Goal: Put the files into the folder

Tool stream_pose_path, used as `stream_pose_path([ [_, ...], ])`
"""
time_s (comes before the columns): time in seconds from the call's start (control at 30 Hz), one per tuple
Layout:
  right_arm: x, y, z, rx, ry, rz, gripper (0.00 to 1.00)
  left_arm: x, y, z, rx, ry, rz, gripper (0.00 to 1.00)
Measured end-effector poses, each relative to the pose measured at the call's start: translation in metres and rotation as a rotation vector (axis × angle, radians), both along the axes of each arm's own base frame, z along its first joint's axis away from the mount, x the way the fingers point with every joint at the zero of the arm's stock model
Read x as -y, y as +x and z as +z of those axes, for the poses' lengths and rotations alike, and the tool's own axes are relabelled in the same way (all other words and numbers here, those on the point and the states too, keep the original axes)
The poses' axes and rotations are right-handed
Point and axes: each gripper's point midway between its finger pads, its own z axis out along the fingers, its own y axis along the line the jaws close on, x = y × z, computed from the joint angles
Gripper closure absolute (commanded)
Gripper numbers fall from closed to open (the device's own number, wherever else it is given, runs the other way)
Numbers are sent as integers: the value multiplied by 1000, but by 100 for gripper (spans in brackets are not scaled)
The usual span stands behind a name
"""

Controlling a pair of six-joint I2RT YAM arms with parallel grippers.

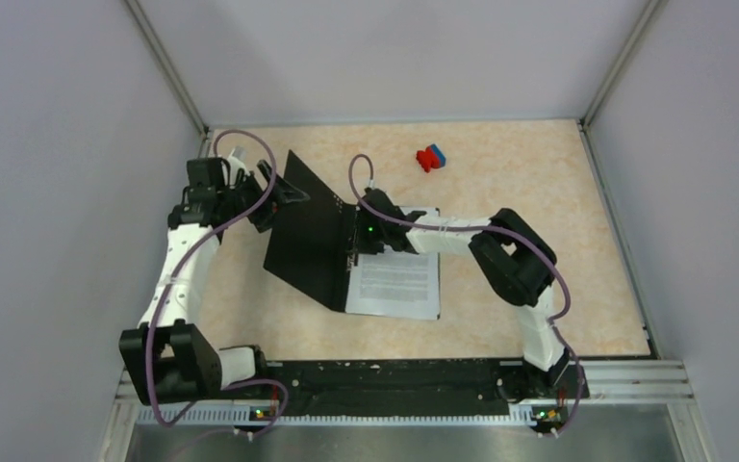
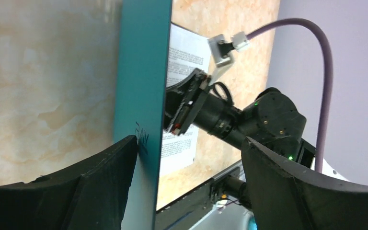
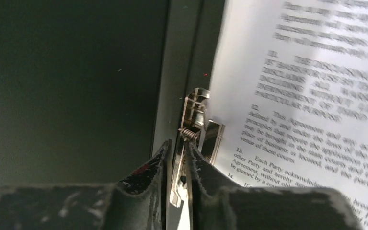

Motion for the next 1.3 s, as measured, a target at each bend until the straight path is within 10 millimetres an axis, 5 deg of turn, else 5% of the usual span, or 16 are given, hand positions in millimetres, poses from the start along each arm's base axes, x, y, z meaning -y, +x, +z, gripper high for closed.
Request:
stream_pose_path([
  [0.23,-22,1,12,17,83,14,53,43,1,3,27,134,-99,17],
  [0.4,-5,4,30,30,136,-16,49,64,-4,-7,10,215,-128,17],
  [0.63,78,14,82,112,152,-182,36,93,-12,-12,23,292,-175,6],
  [0.87,170,2,106,204,69,-357,19,156,-46,-25,29,343,-334,1],
  [1.03,205,-24,96,205,-6,-405,14,188,-62,-35,27,350,-398,1],
  [1.3,260,-56,53,140,-107,-517,10,215,-62,-59,4,342,-428,1],
])
